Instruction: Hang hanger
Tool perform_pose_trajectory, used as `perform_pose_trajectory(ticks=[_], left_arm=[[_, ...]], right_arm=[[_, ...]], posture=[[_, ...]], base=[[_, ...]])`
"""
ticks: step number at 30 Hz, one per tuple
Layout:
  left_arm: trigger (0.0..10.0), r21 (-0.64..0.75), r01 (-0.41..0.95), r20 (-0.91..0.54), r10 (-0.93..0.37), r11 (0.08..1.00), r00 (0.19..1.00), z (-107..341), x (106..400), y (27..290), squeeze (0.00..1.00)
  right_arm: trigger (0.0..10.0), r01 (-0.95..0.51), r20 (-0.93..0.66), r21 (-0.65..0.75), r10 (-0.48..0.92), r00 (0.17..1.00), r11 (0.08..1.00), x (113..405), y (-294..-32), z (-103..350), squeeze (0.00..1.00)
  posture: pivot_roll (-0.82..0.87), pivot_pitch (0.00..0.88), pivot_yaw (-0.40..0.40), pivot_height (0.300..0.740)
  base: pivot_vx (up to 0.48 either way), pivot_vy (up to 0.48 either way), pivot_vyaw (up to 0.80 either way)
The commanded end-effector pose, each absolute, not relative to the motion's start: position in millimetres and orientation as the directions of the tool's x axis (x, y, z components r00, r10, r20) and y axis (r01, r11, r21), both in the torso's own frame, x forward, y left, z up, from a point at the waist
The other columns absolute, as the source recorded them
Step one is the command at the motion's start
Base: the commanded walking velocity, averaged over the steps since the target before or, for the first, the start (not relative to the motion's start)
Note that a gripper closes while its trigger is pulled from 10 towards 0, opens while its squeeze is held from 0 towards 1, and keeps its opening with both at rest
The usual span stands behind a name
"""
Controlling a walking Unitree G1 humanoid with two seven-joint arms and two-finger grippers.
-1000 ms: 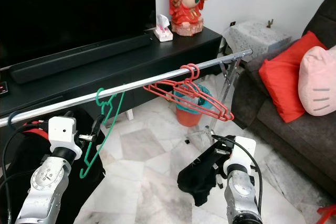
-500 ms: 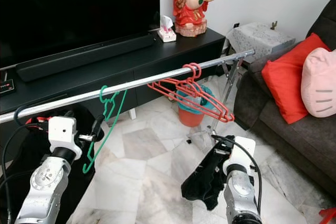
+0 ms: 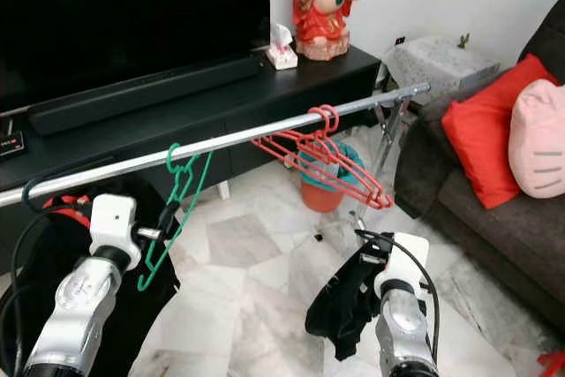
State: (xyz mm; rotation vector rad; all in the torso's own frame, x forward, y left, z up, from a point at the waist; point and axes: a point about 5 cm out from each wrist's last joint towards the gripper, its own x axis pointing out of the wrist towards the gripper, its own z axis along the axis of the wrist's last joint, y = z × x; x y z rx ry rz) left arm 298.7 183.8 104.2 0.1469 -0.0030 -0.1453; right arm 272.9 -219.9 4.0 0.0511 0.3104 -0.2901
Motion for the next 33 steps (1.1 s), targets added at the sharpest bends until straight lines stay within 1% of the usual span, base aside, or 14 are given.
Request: perform_pose_trajectory(ticks=[1, 4, 6, 8, 12, 18, 27, 33], left_arm=[[10.0, 0.155, 0.166, -0.035, -0.163, 0.974, 0.986, 102.4, 301.5, 181.3, 0.0], [10.0, 0.168, 0.182, -0.045, -0.177, 0.969, 0.983, 107.7, 309.3, 179.7, 0.0], [10.0, 0.194, 0.204, -0.086, -0.19, 0.96, 0.978, 107.7, 316.0, 178.0, 0.0], [10.0, 0.198, 0.214, -0.093, -0.199, 0.957, 0.976, 108.6, 318.2, 176.9, 0.0], [10.0, 0.244, 0.269, -0.162, -0.234, 0.932, 0.959, 105.5, 325.2, 172.9, 0.0], [10.0, 0.236, 0.284, -0.163, -0.251, 0.929, 0.954, 110.0, 337.3, 166.3, 0.0], [10.0, 0.24, 0.349, -0.168, -0.315, 0.906, 0.934, 117.4, 354.1, 148.4, 0.0], [10.0, 0.264, 0.332, -0.167, -0.296, 0.905, 0.94, 119.6, 361.5, 148.9, 0.0]], right_arm=[[10.0, 0.291, -0.297, 0.009, -0.276, 0.914, 0.957, 275.4, -221.1, 6.9, 0.0], [10.0, 0.286, -0.297, 0.011, -0.27, 0.916, 0.958, 276.1, -219.5, 6.9, 0.0], [10.0, 0.285, -0.298, 0.01, -0.269, 0.916, 0.958, 276.1, -219.6, 6.9, 0.0], [10.0, 0.284, -0.298, 0.008, -0.269, 0.916, 0.959, 276.1, -219.6, 6.8, 0.0], [10.0, 0.293, -0.293, 0.011, -0.277, 0.915, 0.956, 276.8, -220.3, 7.9, 0.0], [10.0, 0.307, -0.288, 0.022, -0.288, 0.913, 0.951, 276.6, -217.9, 7.7, 0.0], [10.0, 0.321, -0.285, 0.038, -0.298, 0.911, 0.946, 274.8, -214.6, 6.3, 0.0], [10.0, 0.323, -0.283, 0.046, -0.298, 0.912, 0.945, 274.9, -212.2, 6.1, 0.0]], posture=[[0.07, 0.0, -0.022, 0.74], [0.06, 0.0, -0.022, 0.74], [0.06, 0.0, -0.021, 0.74], [0.06, 0.0, -0.021, 0.74], [0.05, 0.0, -0.003, 0.74], [0.04, 0.0, 0.025, 0.74], [0.02, 0.0, 0.058, 0.74], [0.02, 0.0, 0.065, 0.74]], base=[[0.0, 0.0, 0.0], [0.0, 0.0, 0.0], [0.0, 0.0, 0.0], [0.0, 0.0, 0.0], [0.0, 0.0, 0.0], [0.0, 0.0, 0.0], [0.0, 0.0, 0.0], [0.0, 0.0, 0.0]])
